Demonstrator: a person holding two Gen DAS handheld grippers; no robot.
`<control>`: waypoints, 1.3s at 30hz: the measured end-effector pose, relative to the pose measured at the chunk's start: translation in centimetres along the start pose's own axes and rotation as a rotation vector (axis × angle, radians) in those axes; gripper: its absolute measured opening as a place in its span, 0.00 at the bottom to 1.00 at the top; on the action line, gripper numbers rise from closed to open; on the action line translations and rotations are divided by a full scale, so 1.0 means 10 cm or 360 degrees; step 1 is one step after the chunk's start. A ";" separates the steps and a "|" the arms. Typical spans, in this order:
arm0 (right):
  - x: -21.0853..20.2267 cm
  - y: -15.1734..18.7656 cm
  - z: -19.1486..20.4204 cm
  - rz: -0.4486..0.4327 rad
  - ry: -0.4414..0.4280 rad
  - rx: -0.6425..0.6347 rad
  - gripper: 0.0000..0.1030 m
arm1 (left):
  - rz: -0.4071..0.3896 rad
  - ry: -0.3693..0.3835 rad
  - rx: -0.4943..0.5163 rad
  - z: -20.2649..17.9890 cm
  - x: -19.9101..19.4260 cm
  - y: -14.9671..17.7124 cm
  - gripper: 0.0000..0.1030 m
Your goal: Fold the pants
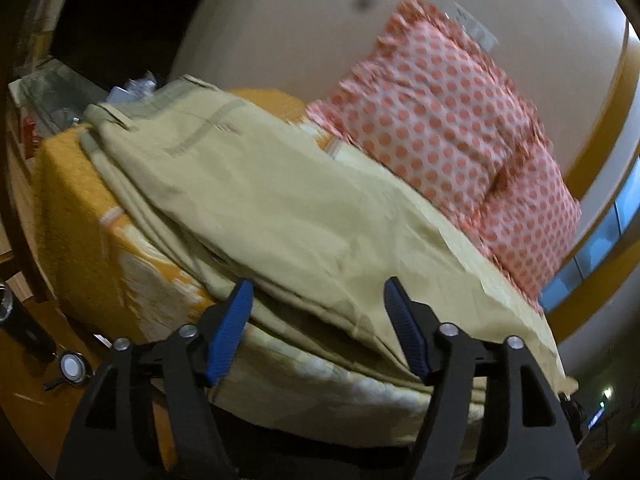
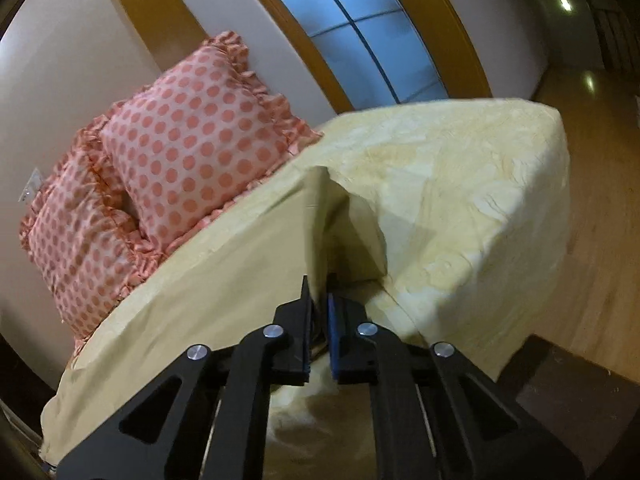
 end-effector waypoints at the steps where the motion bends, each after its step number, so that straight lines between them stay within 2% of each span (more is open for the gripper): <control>1: -0.01 -0.06 0.12 -0.0019 -0.0041 -0.0030 0.05 | -0.0026 -0.0011 -0.0018 0.05 -0.03 -0.04 0.72; 2: -0.02 -0.12 0.26 -0.0029 -0.0092 -0.0058 0.05 | -0.0054 -0.0028 -0.0040 0.12 -0.06 -0.10 0.75; 5: 0.00 -0.25 1.03 -0.0031 -0.0361 -0.0180 0.05 | -0.0095 -0.0068 -0.0104 0.28 -0.07 -0.20 0.78; 6: 0.00 -0.22 1.48 -0.0006 -0.0524 -0.0243 0.05 | -0.0110 -0.0069 -0.0131 0.34 -0.07 -0.24 0.79; 8: -0.02 -0.07 2.09 0.0066 -0.0750 -0.0331 0.05 | -0.0116 -0.0070 -0.0176 0.43 -0.06 -0.29 0.81; 9: -0.06 0.13 2.54 0.0140 -0.0918 -0.0403 0.05 | -0.0118 -0.0049 -0.0211 0.47 -0.05 -0.32 0.81; 11: -0.13 0.53 3.15 0.0281 -0.1138 -0.0526 0.05 | -0.0118 -0.0032 -0.0255 0.52 -0.04 -0.34 0.82; 12: -0.17 0.84 3.48 0.0392 -0.1255 -0.0613 0.05 | -0.0115 -0.0018 -0.0279 0.55 -0.03 -0.36 0.82; 14: -0.19 1.48 3.90 0.0642 -0.1348 -0.0824 0.05 | -0.0106 -0.0010 -0.0303 0.56 -0.01 -0.37 0.83; 15: -0.19 1.90 4.04 0.0807 -0.1345 -0.0988 0.06 | -0.0091 -0.0003 -0.0314 0.57 0.02 -0.38 0.83; 17: -0.22 2.40 4.11 0.1013 -0.1336 -0.1160 0.12 | -0.0061 0.0017 -0.0320 0.56 0.07 -0.38 0.84; 18: -0.28 2.57 4.10 0.1081 -0.1352 -0.1200 0.21 | -0.0044 0.0024 -0.0315 0.56 0.10 -0.38 0.85; 19: -0.33 2.62 4.08 0.1096 -0.1379 -0.1201 0.41 | -0.0039 0.0021 -0.0313 0.56 0.12 -0.38 0.85; 20: -0.38 2.61 4.02 0.1085 -0.1401 -0.1185 0.54 | -0.0038 0.0017 -0.0314 0.57 0.14 -0.39 0.86; 21: -0.43 2.52 3.97 0.1042 -0.1422 -0.1140 0.76 | -0.0042 0.0014 -0.0320 0.59 0.15 -0.40 0.86; 22: -0.47 2.45 3.93 0.1013 -0.1446 -0.1097 0.81 | -0.0049 0.0012 -0.0327 0.61 0.16 -0.42 0.86; 25: -0.48 2.12 3.75 0.0939 -0.1451 -0.0945 0.81 | -0.0064 -0.0012 -0.0353 0.67 0.20 -0.49 0.86; 29: -0.43 1.92 3.67 0.0917 -0.1426 -0.0809 0.82 | -0.0093 -0.0047 -0.0416 0.80 0.23 -0.60 0.86; 34: -0.43 1.95 3.61 0.0948 -0.1435 -0.0754 0.82 | -0.0102 -0.0112 -0.0527 0.97 0.29 -0.76 0.84; 39: -0.45 2.00 3.62 0.0971 -0.1483 -0.0760 0.82 | -0.0091 -0.0217 -0.0629 1.09 0.32 -0.81 0.74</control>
Point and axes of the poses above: each gripper's, at about its wrist camera, not at the fingertips, and x roughly the way its jaws point, z to its left, y to its underside, the point moved 9 cm from there along x, roughly the way its jaws point, and after that the axes turned 2 degrees about -y, right-handed, at the moved point
